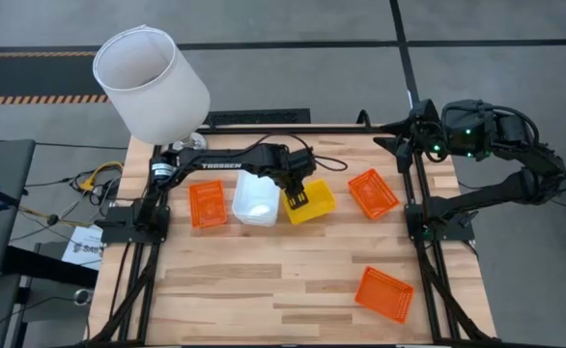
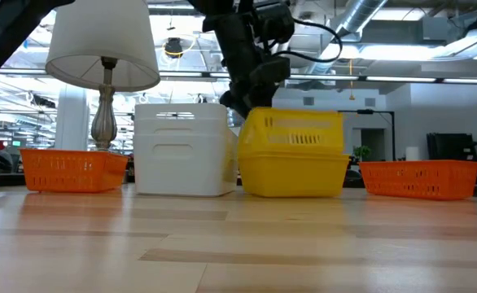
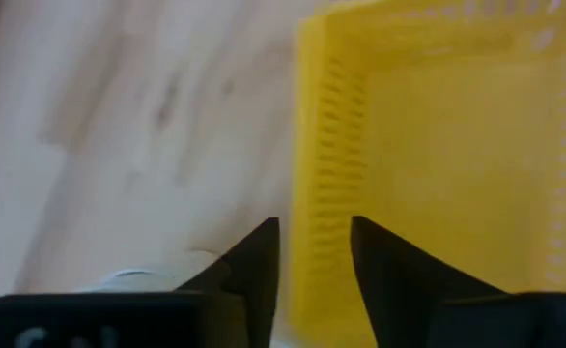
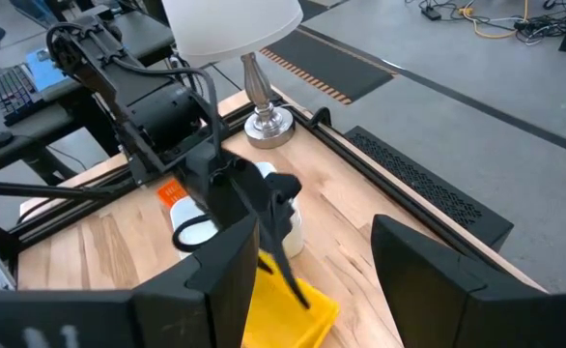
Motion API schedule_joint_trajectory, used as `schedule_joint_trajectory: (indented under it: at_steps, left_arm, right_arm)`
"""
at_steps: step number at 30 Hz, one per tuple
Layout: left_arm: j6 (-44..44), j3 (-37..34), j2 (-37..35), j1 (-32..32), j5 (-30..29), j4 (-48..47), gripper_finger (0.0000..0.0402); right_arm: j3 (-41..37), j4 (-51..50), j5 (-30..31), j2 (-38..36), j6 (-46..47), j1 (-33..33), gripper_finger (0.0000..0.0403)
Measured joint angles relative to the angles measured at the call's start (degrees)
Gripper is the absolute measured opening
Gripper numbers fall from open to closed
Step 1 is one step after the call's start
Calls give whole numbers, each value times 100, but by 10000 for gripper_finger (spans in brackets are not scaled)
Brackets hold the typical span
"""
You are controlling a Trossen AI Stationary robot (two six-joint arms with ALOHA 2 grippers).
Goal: Stack baskets by color
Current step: Stack the bottom yellow bin on top of the top yellow bin
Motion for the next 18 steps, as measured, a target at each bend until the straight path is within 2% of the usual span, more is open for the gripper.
schedule_joint_trajectory:
  at_steps: [3,7,9,13,15,18]
  left_arm:
    - [-1,0,-2,121,-149,-6,140]
    - [-8,0,-6,257,8,-68,146]
    - [-174,10,-24,296,375,-71,143]
    - [-428,244,-71,251,1486,181,130]
    - [-304,330,-78,48,1444,225,118]
    - [29,252,-19,-332,1032,348,104]
  right_arm:
    - [0,0,2,-2,0,0,226]
    - [0,-2,0,-2,0,0,226]
    - [0,-3,0,-2,0,0,226]
    - [0,-7,0,-1,0,0,226]
    - [0,-7,0,-1,-2,0,226]
    - [0,-10,0,0,-2,0,226]
